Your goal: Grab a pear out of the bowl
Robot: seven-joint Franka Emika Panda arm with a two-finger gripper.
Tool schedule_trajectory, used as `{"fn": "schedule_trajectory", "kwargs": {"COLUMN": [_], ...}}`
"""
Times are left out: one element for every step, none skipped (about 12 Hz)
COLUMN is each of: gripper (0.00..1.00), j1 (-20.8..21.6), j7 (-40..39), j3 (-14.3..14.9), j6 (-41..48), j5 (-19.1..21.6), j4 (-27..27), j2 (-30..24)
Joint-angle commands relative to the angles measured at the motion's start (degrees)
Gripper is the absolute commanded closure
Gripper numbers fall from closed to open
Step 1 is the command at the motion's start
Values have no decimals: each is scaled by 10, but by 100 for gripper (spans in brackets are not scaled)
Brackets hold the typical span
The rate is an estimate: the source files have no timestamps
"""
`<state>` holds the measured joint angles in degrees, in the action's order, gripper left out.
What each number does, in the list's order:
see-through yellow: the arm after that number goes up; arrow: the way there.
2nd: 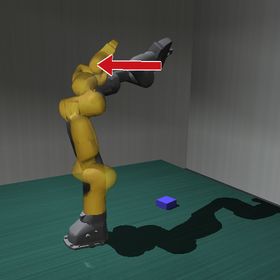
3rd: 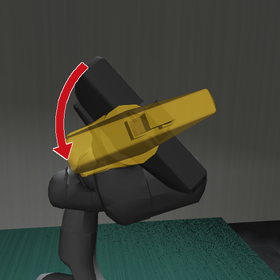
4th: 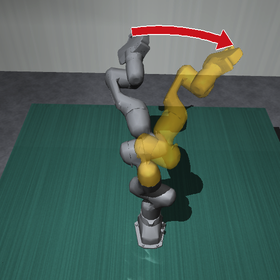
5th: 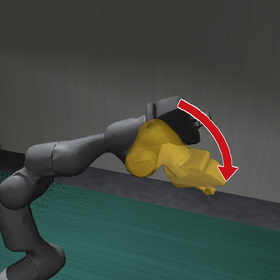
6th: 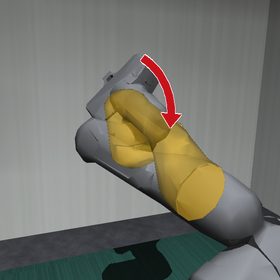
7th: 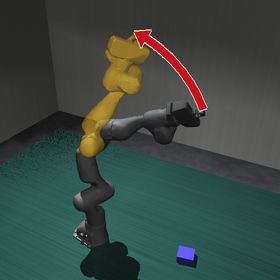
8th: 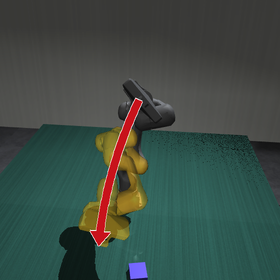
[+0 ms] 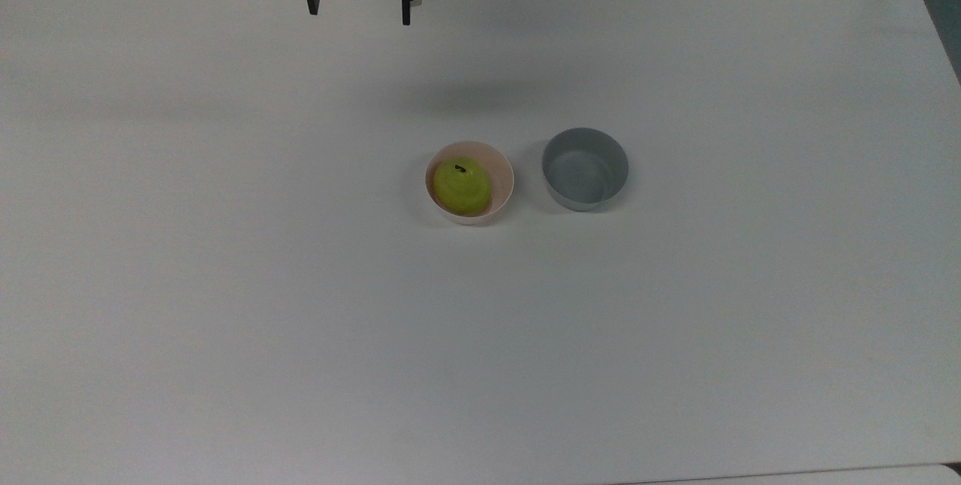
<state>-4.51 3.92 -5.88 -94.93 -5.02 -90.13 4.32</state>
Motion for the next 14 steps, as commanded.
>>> {"fn": "schedule_trajectory", "kwargs": {"gripper": [0, 0, 0, 0, 0, 0, 0, 0, 0, 0, 0, 0, 0, 0], "j1": [1, 1, 1, 2, 1, 1, 1, 1, 1, 2, 2, 5, 8, 12], "j7": [-12, -11, -9, -9, -8, -9, -9, -10, -11, -10, -10, -12, -12, -12], "j3": [3, 3, 2, 2, 2, 2, 2, 2, 2, 2, 1, -2, -5, -7], "j6": [21, 21, 20, 20, 19, 19, 18, 18, 18, 17, 15, 14, 12, 7], "j5": [10, 10, 10, 10, 10, 10, 10, 10, 10, 10, 10, 10, 11, 11], "j4": [1, 1, 0, 0, 0, 0, 0, 0, 0, 0, 0, -1, -5, -5], "j2": [-10, -10, -10, -9, -10, -9, -9, -9, -9, -8, -7, -6, -3, 1]}}
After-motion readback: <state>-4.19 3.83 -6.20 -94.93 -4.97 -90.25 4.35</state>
